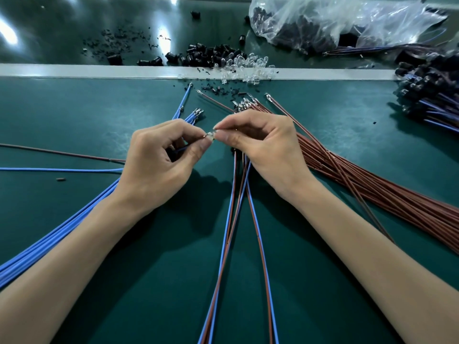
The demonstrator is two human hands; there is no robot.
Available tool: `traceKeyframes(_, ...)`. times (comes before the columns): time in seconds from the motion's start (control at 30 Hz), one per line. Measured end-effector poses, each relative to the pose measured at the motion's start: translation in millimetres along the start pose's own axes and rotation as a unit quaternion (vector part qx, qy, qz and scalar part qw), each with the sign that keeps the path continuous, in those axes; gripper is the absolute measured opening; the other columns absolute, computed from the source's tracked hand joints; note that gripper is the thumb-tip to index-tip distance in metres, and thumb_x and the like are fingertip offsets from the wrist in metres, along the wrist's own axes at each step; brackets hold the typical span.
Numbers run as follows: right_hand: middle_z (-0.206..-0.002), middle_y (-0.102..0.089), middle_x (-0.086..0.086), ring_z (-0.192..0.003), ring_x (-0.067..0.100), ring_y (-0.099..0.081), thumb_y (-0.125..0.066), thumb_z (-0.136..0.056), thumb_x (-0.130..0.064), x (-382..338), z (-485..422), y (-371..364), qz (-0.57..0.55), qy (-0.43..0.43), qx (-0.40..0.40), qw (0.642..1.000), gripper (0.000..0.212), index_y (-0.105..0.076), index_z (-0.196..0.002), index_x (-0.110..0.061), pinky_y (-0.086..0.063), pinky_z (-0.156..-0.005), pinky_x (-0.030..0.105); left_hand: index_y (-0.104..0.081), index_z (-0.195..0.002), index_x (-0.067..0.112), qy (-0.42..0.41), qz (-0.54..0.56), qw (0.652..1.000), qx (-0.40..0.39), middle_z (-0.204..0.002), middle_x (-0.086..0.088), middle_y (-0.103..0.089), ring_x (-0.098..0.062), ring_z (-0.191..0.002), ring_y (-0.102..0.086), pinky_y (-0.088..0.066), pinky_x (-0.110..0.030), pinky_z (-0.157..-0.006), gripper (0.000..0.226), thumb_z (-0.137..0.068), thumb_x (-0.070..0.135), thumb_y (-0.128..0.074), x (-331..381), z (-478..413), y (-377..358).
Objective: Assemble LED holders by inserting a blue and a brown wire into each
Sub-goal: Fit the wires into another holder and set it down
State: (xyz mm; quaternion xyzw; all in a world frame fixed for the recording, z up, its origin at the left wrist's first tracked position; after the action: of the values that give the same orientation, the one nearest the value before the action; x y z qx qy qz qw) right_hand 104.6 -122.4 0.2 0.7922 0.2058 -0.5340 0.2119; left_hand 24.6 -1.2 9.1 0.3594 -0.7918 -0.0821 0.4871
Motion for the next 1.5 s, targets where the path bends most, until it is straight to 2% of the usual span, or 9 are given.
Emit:
traceKeyframes(0.13,-0.075,-0.072,-0.009,-0.076,0.001,-0.065,-0.073,-0.077,0.002,5,-1,1,-0.062,-0.026,-0.007,0.998,0.016,-0.073,-0.084,-0.012,-0.048,-0.073,0.013,-0.066,-0.079,0.003,-0.014,-0.002,1.0,-0.009,-0.064,-0.005,-0.058,-0.024,-0.053,-0.046,-0.039,-0.034,-0.052,0.016,-0.086,0.018,-0.064,2,1,-3)
traceKeyframes(0.23,-0.078,-0.071,-0.009,-0.078,0.001,-0.066,-0.07,-0.08,0.003,3,0,-1,-0.043,-0.023,-0.03,0.998,0.02,-0.071,-0.095,-0.011,-0.048,-0.075,0.014,-0.067,-0.079,0.003,-0.018,-0.003,1.0,-0.01,-0.064,-0.008,-0.059,-0.029,-0.054,-0.049,-0.04,-0.037,-0.052,0.017,-0.086,0.018,-0.064,2,1,-3)
traceKeyframes(0.47,-0.078,-0.071,-0.004,-0.075,0.006,-0.068,-0.073,-0.077,0.002,3,0,-2,-0.032,-0.018,-0.054,0.998,0.019,-0.071,-0.093,-0.009,-0.053,-0.075,0.019,-0.066,-0.079,0.009,-0.01,0.014,1.0,-0.02,-0.065,-0.011,-0.06,-0.033,-0.058,-0.052,-0.042,-0.043,-0.055,0.013,-0.086,0.02,-0.064,3,1,-3)
traceKeyframes(0.63,-0.078,-0.071,-0.007,-0.075,0.004,-0.068,-0.075,-0.072,0.005,1,-1,-2,-0.032,-0.012,-0.056,0.998,0.029,-0.07,-0.097,-0.009,-0.052,-0.075,0.017,-0.063,-0.08,0.017,0.008,0.038,0.999,-0.018,-0.067,-0.003,-0.061,-0.028,-0.059,-0.052,-0.042,-0.042,-0.056,0.005,-0.085,0.02,-0.063,2,0,-2)
traceKeyframes(0.97,-0.073,-0.069,0.004,-0.067,0.011,-0.065,-0.073,-0.075,0.007,5,0,-2,-0.055,-0.035,-0.026,0.998,0.021,-0.069,-0.085,-0.011,-0.054,-0.071,0.019,-0.064,-0.08,0.019,0.021,0.042,0.999,-0.023,-0.074,0.006,-0.061,-0.024,-0.059,-0.053,-0.044,-0.042,-0.057,0.007,-0.084,0.024,-0.063,-2,-1,-3)
traceKeyframes(1.1,-0.075,-0.069,0.009,-0.067,0.012,-0.065,-0.072,-0.076,0.007,5,1,-2,-0.053,-0.033,-0.029,0.998,0.019,-0.07,-0.087,-0.009,-0.054,-0.072,0.02,-0.066,-0.081,0.016,0.023,0.04,0.999,-0.023,-0.073,0.007,-0.061,-0.021,-0.058,-0.054,-0.044,-0.036,-0.057,0.009,-0.084,0.024,-0.063,-2,-1,-3)
traceKeyframes(1.23,-0.077,-0.069,0.007,-0.066,0.01,-0.065,-0.073,-0.079,0.001,3,1,-5,0.028,-0.005,-0.038,0.999,0.017,-0.07,-0.09,-0.011,-0.054,-0.073,0.023,-0.066,-0.081,0.019,0.024,0.036,0.999,-0.026,-0.073,0.01,-0.062,-0.018,-0.058,-0.054,-0.044,-0.034,-0.056,0.006,-0.084,0.023,-0.063,-1,-1,-3)
traceKeyframes(1.4,-0.078,-0.069,0.005,-0.067,0.012,-0.067,-0.072,-0.08,0.0,-5,4,-6,0.106,0.064,-0.022,0.992,0.014,-0.072,-0.094,-0.003,-0.053,-0.07,0.018,-0.063,-0.079,0.029,0.036,0.055,0.998,-0.023,-0.064,0.022,-0.062,0.001,-0.058,-0.053,-0.044,-0.023,-0.058,0.008,-0.084,0.023,-0.062,-3,0,-2)
traceKeyframes(1.5,-0.078,-0.069,0.006,-0.065,0.013,-0.066,-0.071,-0.081,0.0,-12,5,-7,0.134,0.098,-0.02,0.986,0.012,-0.072,-0.093,0.001,-0.052,-0.068,0.018,-0.064,-0.079,0.025,0.038,0.059,0.997,-0.021,-0.063,0.023,-0.061,0.005,-0.057,-0.053,-0.042,-0.013,-0.058,0.006,-0.084,0.024,-0.062,-4,0,-2)
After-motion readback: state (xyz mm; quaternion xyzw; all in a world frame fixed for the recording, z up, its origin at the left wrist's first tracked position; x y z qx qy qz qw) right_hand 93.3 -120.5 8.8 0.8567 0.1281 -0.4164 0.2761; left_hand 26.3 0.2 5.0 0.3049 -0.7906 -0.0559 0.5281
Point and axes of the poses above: each hand's wrist, its own z-axis away from the middle knuckle, its own y-axis out of the back of the hand, x = y × z, the point moved 8 cm from there along -z, towards the middle knuckle
